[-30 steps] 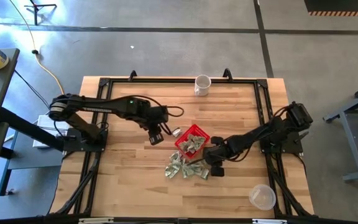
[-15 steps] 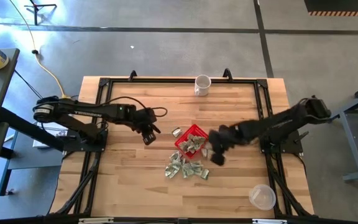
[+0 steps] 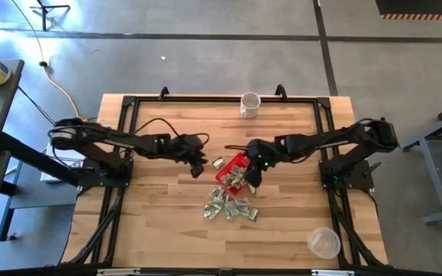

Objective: Pick and place items into bin
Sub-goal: Put the green truvia packet into the red bin

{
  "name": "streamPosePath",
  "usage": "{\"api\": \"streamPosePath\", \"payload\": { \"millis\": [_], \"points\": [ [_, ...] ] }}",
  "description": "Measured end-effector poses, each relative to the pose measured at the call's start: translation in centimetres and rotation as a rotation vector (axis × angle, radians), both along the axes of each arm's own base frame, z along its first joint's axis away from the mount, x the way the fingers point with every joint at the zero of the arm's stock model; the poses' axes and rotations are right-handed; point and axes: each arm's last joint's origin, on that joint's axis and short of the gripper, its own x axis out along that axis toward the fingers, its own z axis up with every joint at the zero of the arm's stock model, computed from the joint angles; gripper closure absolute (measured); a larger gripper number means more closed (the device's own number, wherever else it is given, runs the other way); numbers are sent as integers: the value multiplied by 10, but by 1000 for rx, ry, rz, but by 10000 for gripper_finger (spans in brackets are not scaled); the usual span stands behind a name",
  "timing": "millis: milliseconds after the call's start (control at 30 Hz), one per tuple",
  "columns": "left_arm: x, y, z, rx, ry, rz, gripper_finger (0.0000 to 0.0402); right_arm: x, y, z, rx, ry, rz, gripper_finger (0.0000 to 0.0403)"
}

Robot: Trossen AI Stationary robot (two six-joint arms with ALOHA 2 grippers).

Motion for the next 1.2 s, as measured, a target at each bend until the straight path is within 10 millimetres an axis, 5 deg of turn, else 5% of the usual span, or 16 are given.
{"api": "streamPosePath", "payload": {
  "millis": [233,500,667,900,1067,1200],
  "points": [
    [40,5,-26,176,115,-95,124,-35,8,32,-291,133,-55,144],
    [73,8,-56,172,219,-126,91,-56,7,40,-278,158,-195,143],
    [77,8,-58,189,230,-147,159,-58,7,37,-280,197,-201,143],
    [73,8,-53,274,271,-237,365,-69,23,33,-292,304,-47,143],
    [54,7,-29,267,349,-242,357,-83,51,8,-204,347,16,143],
    [53,3,24,186,185,-325,368,-76,72,-19,-66,186,17,143]
  ]
}}
